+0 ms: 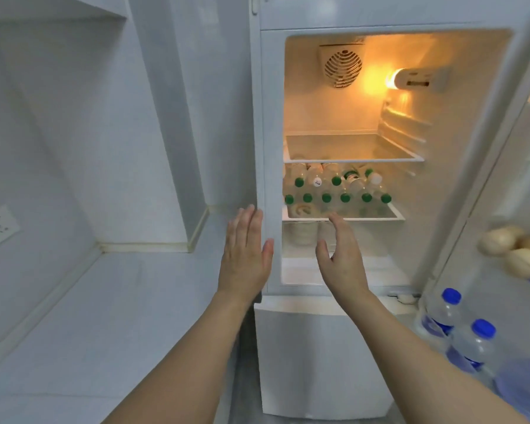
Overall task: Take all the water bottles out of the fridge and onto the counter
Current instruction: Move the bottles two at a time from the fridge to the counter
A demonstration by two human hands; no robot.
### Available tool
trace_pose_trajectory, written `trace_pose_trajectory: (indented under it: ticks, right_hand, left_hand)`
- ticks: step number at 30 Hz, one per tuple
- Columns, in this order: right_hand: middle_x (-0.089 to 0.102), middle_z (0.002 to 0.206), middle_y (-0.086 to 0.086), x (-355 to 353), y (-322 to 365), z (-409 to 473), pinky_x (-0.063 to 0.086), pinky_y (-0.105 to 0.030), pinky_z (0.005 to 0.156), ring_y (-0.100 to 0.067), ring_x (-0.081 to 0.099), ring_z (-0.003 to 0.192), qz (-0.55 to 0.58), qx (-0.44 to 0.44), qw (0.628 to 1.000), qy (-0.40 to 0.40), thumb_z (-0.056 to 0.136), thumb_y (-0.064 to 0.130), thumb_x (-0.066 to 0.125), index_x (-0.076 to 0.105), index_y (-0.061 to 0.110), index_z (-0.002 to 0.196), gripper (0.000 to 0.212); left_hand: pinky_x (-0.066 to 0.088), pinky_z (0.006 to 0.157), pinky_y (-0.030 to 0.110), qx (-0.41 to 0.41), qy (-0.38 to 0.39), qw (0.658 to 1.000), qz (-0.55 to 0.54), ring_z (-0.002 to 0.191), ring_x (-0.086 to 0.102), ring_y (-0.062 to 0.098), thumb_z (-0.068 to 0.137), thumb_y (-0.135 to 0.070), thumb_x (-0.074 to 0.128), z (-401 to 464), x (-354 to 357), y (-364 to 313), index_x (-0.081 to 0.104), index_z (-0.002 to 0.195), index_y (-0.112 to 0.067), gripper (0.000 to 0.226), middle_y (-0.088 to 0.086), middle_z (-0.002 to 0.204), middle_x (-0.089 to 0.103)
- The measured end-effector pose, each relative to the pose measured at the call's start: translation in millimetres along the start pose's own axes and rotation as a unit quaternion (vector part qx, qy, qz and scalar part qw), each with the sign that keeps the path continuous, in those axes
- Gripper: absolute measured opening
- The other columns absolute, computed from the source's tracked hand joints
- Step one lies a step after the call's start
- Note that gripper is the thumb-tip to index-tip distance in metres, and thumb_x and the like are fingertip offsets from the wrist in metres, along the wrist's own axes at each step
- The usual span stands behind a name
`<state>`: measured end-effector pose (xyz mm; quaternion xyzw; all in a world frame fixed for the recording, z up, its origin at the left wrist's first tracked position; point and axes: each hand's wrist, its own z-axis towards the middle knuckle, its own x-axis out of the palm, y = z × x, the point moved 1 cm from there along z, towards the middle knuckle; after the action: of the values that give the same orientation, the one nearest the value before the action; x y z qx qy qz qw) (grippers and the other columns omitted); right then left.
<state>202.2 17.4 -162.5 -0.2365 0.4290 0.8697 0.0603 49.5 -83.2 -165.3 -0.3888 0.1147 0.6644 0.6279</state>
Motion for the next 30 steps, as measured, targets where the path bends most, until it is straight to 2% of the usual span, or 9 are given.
trace_pose_trajectory:
  ticks: [5, 11, 15, 18, 21, 23, 26, 28, 30]
  right_hand:
    - [0.035, 0.151, 0.002, -19, -60, 61, 0.025, -0.025, 0.112, -0.012, 0.03, 0.139, -0.02, 0.025, 0.999, -0.039, 0.096, 0.016, 0.048, 0.034, 0.016, 0.145, 0.051]
    - [0.046, 0.143, -0.005, -44, -127, 148, 0.033, -0.033, 0.11, -0.018, 0.039, 0.133, -0.024, 0.061, 0.993, -0.103, 0.092, 0.011, 0.052, 0.042, 0.011, 0.14, 0.049]
    - [0.051, 0.131, -0.003, -47, -163, 194, 0.033, -0.021, 0.096, -0.018, 0.046, 0.12, -0.024, 0.095, 0.988, -0.117, 0.093, 0.011, 0.051, 0.044, 0.009, 0.136, 0.044]
    - [0.049, 0.134, -0.004, -37, -191, 225, 0.04, -0.034, 0.103, -0.02, 0.048, 0.122, -0.02, 0.134, 0.984, -0.116, 0.093, 0.016, 0.052, 0.043, 0.01, 0.137, 0.045]
    - [0.046, 0.14, -0.006, -24, -218, 258, 0.039, -0.041, 0.106, -0.023, 0.044, 0.129, -0.022, 0.174, 0.979, -0.109, 0.093, 0.02, 0.051, 0.04, 0.011, 0.141, 0.05]
    - [0.043, 0.143, -0.005, -14, -238, 281, 0.037, -0.039, 0.106, -0.023, 0.042, 0.131, -0.016, 0.218, 0.971, -0.094, 0.095, 0.022, 0.05, 0.036, 0.012, 0.143, 0.051]
    - [0.052, 0.132, -0.007, -1, -264, 310, 0.045, -0.041, 0.095, -0.027, 0.052, 0.118, 0.046, 0.29, 0.952, -0.093, 0.094, 0.025, 0.052, 0.04, 0.015, 0.137, 0.046]
    - [0.055, 0.126, -0.008, 7, -282, 328, 0.047, -0.041, 0.089, -0.029, 0.055, 0.111, 0.062, 0.321, 0.94, -0.096, 0.093, 0.026, 0.054, 0.04, 0.015, 0.136, 0.047]
    - [0.057, 0.122, -0.007, 14, -297, 345, 0.048, -0.042, 0.088, -0.031, 0.056, 0.109, 0.067, 0.349, 0.93, -0.099, 0.092, 0.029, 0.055, 0.037, 0.014, 0.14, 0.053]
  left_hand:
    - [0.03, 0.114, 0.052, 0.07, 0.0, 0.996, -0.057, 0.143, 0.024, 0.023, 0.097, -0.018, 0.052, 67, 72, -30, 0.037, 0.144, -0.005, 0.051, 0.012, 0.151, 0.036]
    - [0.034, 0.113, 0.047, 0.097, 0.052, 0.991, -0.072, 0.141, 0.031, 0.023, 0.098, -0.027, 0.046, 142, 163, -55, 0.042, 0.143, -0.007, 0.048, 0.009, 0.148, 0.042]
    - [0.032, 0.114, 0.046, 0.096, 0.11, 0.988, -0.042, 0.143, 0.028, 0.022, 0.099, -0.029, 0.047, 183, 219, -59, 0.042, 0.143, -0.011, 0.048, 0.006, 0.15, 0.04]
    - [0.024, 0.119, 0.039, 0.096, 0.15, 0.984, -0.002, 0.143, 0.027, 0.02, 0.099, -0.032, 0.046, 208, 246, -61, 0.041, 0.143, -0.014, 0.048, 0.004, 0.149, 0.04]
    - [0.032, 0.114, 0.038, 0.042, 0.18, 0.983, 0.016, 0.132, 0.039, 0.02, 0.098, -0.038, 0.046, 233, 274, -59, 0.046, 0.137, -0.019, 0.043, 0.0, 0.14, 0.048]
    - [0.047, 0.097, 0.038, -0.021, 0.214, 0.977, 0.007, 0.113, 0.052, 0.019, 0.099, -0.039, 0.046, 250, 294, -58, 0.053, 0.126, -0.021, 0.034, -0.001, 0.123, 0.057]
    - [0.047, 0.074, 0.031, -0.183, 0.27, 0.938, -0.116, 0.087, 0.056, 0.016, 0.1, -0.038, 0.045, 269, 320, -58, 0.056, 0.117, -0.017, 0.028, 0.001, 0.106, 0.063]
    - [0.046, 0.07, 0.032, -0.254, 0.27, 0.914, -0.167, 0.081, 0.057, 0.018, 0.098, -0.041, 0.047, 279, 341, -55, 0.058, 0.11, -0.012, 0.034, 0.002, 0.096, 0.063]
    - [0.053, 0.069, 0.037, -0.31, 0.269, 0.891, -0.194, 0.075, 0.063, 0.023, 0.094, -0.048, 0.048, 289, 361, -52, 0.062, 0.098, -0.01, 0.041, 0.006, 0.083, 0.065]
